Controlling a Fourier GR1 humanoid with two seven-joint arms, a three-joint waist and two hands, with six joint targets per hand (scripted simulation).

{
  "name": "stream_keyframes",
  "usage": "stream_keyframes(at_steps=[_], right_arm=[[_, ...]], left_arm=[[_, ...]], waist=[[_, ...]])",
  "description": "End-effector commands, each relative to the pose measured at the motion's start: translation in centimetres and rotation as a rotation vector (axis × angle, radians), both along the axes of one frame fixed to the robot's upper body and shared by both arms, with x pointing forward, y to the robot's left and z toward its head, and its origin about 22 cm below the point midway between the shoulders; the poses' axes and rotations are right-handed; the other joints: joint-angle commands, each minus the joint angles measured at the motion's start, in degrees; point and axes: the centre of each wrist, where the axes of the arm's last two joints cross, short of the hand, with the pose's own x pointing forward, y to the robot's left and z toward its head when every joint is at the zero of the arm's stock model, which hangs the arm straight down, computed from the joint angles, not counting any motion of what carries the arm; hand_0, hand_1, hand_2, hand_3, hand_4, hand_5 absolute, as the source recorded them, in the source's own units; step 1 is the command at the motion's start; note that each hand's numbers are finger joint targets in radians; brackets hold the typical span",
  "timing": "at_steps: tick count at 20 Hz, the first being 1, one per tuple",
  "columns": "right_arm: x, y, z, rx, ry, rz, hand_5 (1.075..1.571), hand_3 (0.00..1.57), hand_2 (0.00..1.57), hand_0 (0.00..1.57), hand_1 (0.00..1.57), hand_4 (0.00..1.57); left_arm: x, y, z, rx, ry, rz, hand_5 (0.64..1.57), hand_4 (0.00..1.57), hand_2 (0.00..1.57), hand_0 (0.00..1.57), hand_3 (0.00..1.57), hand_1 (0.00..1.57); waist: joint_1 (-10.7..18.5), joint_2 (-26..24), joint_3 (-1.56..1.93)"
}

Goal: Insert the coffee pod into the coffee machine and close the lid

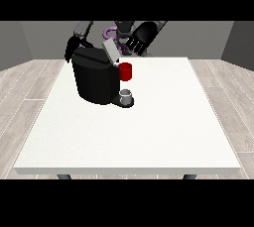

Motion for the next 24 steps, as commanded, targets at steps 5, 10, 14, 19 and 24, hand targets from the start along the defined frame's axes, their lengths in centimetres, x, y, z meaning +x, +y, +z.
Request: stream_keyframes(at_steps=[5, 10, 14, 19, 24], right_arm=[[1.1, -0.5, 2.4, 0.005, -0.059, -0.01, 1.571, 0.0, 0.0, 0.0, 0.0, 0.18], [1.5, -0.5, 2.2, 0.009, -0.063, -0.039, 1.571, 0.0, 0.0, 0.0, 0.0, 0.0], [1.7, -2.7, 1.0, 0.011, -0.056, -0.102, 1.571, 0.0, 0.0, 0.0, 0.0, 0.1], [2.7, -2.8, 2.5, 0.021, -0.064, -0.096, 1.571, 0.0, 0.0, 0.0, 0.0, 0.16], [2.4, -1.7, 1.8, 0.0, -0.085, -0.096, 1.571, 0.0, 0.0, 0.0, 0.0, 0.03]], left_arm=[[0.3, -0.3, 2.9, -0.011, -0.037, 0.009, 1.571, 0.48, 1.32, 1.29, 1.26, 1.29], [0.3, -0.6, 5.1, 0.012, -0.06, -0.017, 1.571, 0.47, 1.27, 1.19, 1.23, 1.19], [0.4, -2.6, 3.3, 0.036, -0.044, -0.062, 1.571, 0.46, 1.26, 1.2, 1.23, 1.2], [0.6, -3.3, 3.0, 0.025, -0.052, -0.062, 1.571, 0.42, 1.28, 1.24, 1.23, 1.24], [0.6, -2.9, 4.6, 0.019, -0.065, -0.055, 1.571, 0.42, 1.25, 1.19, 1.2, 1.19]], waist=[[-1.4, 3.9, 0.0], [-0.8, 6.0, 0.0], [1.7, 5.6, 0.02], [1.2, 7.0, 0.01], [0.5, 8.1, 0.01]])
